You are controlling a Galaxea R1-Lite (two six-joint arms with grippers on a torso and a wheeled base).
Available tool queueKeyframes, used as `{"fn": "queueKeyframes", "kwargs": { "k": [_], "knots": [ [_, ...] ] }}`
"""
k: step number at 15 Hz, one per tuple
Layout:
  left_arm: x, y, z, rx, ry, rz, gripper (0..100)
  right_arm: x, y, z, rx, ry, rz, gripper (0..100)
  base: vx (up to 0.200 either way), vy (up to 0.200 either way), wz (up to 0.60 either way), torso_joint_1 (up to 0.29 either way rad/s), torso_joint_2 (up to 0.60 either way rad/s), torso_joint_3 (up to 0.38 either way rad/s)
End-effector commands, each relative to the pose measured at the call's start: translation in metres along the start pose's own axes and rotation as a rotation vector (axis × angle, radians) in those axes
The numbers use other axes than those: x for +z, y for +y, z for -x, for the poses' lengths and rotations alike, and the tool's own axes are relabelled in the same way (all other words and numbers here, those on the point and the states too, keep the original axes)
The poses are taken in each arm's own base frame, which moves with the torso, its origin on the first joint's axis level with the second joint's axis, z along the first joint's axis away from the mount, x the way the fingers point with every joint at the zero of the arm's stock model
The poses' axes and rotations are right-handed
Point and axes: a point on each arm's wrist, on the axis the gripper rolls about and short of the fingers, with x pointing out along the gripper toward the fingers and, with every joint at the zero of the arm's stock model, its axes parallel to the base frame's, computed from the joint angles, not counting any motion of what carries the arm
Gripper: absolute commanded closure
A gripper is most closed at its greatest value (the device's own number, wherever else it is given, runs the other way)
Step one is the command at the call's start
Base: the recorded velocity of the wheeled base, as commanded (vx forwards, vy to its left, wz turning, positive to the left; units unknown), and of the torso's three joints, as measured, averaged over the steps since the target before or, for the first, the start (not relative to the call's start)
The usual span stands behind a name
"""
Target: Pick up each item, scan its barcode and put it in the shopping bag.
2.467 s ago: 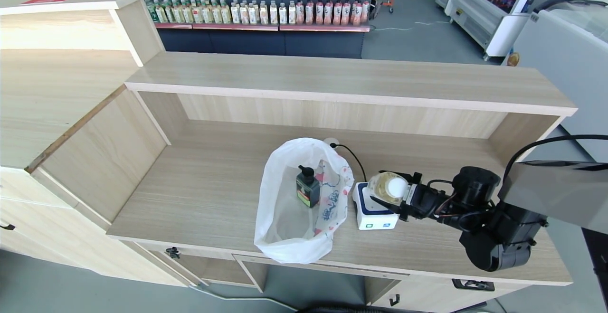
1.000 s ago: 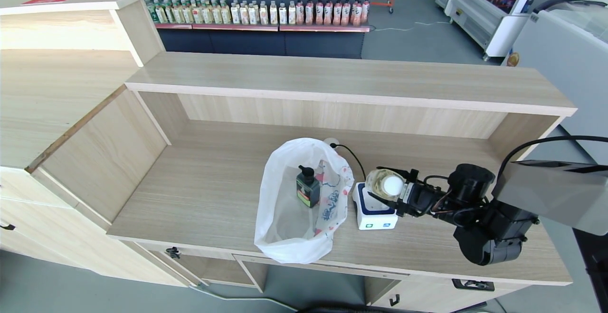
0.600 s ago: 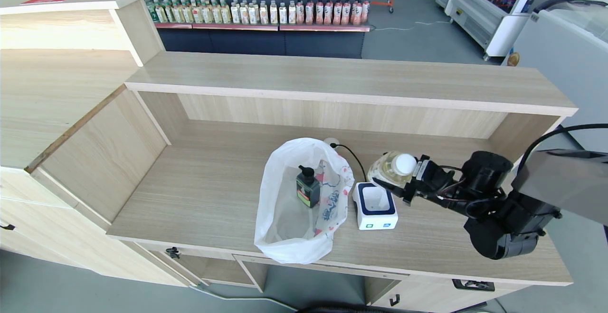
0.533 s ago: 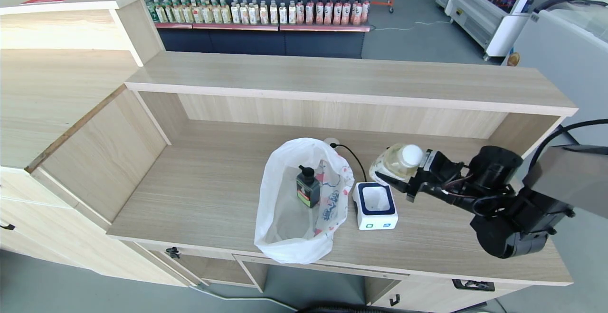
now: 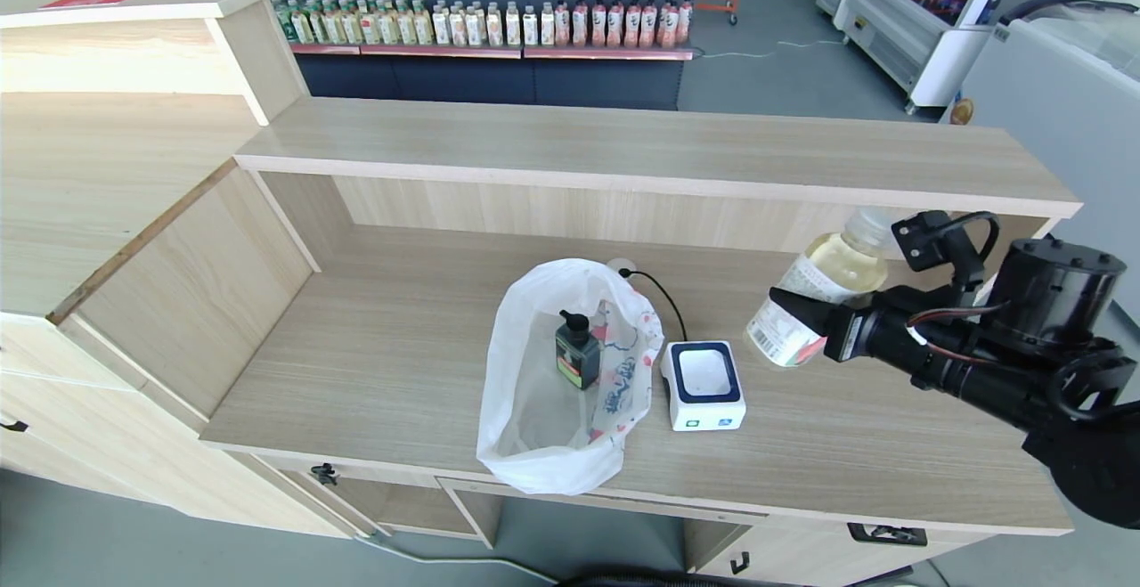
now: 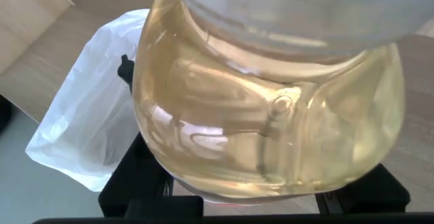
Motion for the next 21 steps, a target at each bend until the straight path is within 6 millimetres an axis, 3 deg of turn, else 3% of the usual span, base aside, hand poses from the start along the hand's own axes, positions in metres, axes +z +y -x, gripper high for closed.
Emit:
{"fn": "queueKeyframes", "kwargs": {
  "k": [1,12,17,21],
  "knots": [
    [0.000,0.000,0.000,0.000,0.000,0.000,0,0.013,0.004,0.010,0.006,-0.041,0.005,100,0.000,0.000,0.00,0.000,0.00,0.000],
    [0.000,0.000,0.000,0.000,0.000,0.000,0,0.005,0.008,0.014,0.019,-0.010,-0.003,100,0.000,0.000,0.00,0.000,0.00,0.000],
    [0.000,0.000,0.000,0.000,0.000,-0.001,0,-0.006,0.025,0.014,0.081,0.036,-0.016,100,0.000,0.200,0.00,-0.001,0.00,0.003],
    [0.000,0.000,0.000,0.000,0.000,0.000,0,-0.030,0.032,0.001,0.118,0.121,-0.030,100,0.000,0.100,0.00,0.007,0.00,0.001]
  ]
}}
